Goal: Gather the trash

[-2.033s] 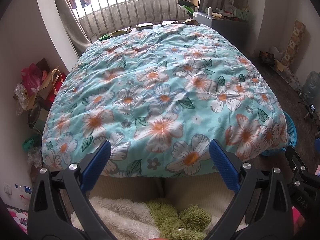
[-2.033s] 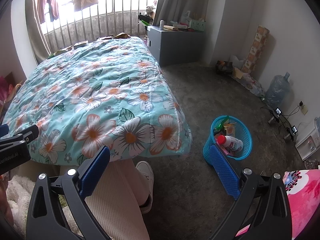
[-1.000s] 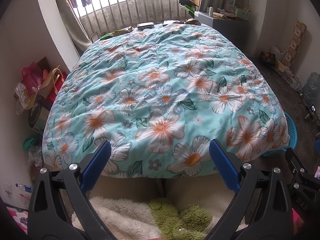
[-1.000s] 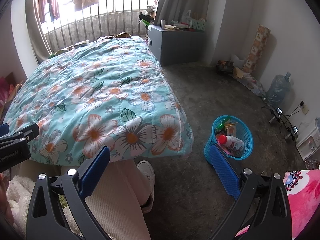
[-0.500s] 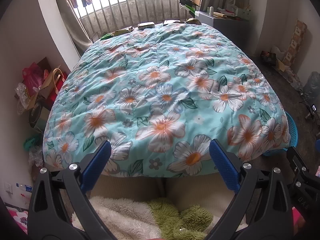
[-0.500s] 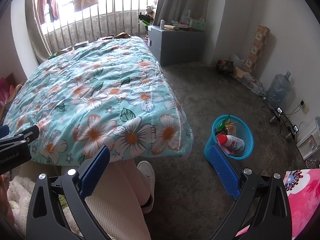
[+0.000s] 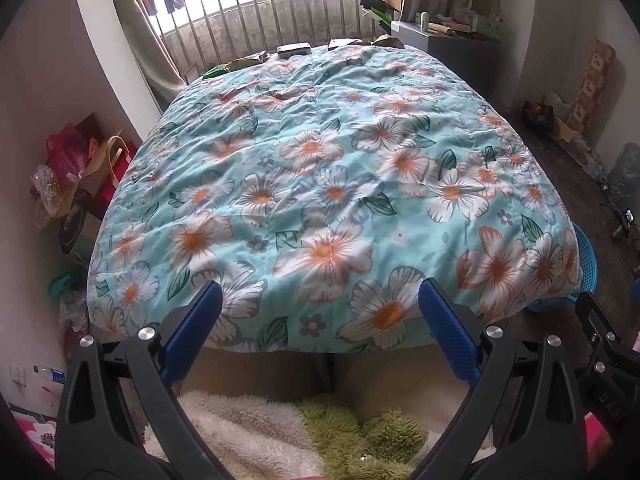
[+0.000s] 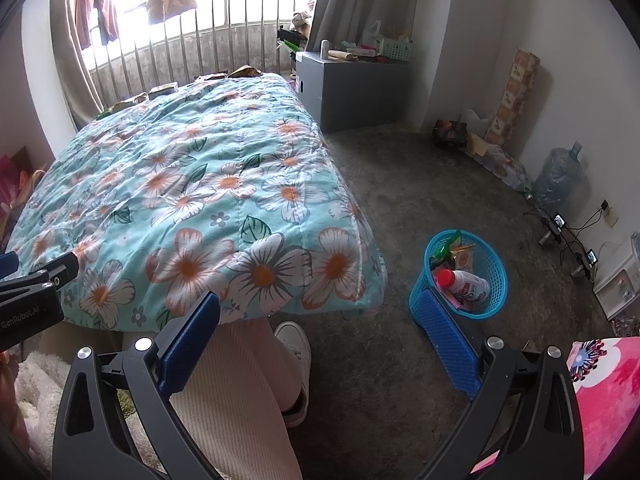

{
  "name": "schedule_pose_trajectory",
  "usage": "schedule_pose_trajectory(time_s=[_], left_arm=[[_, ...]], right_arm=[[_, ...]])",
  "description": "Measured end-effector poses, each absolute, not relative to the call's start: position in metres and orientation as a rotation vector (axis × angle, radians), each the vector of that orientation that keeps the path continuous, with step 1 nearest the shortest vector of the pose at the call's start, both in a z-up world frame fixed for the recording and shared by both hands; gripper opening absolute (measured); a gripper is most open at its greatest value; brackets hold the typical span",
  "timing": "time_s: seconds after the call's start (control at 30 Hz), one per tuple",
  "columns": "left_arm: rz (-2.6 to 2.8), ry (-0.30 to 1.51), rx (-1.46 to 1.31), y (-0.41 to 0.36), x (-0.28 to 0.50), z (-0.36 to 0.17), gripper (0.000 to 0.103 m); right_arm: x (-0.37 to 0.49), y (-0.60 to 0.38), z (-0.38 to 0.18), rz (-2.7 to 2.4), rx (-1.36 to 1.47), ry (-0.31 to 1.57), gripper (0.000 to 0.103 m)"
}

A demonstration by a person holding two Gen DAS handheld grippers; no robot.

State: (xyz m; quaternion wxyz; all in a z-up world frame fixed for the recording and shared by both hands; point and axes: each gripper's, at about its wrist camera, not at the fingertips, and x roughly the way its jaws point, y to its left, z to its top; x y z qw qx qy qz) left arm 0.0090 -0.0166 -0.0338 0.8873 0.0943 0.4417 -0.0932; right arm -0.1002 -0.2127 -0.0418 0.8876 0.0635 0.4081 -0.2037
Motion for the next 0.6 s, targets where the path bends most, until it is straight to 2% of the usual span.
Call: schedule_pose_trajectory(time_s=[0.6], left_arm=[[-0.196,0.923,0.199,-0.0165,0.0112,-0.0339,0.094]], right_arm=[[-0.1002,-0.2132,-0.0424,-0.423,0.129,0.848,0.097]])
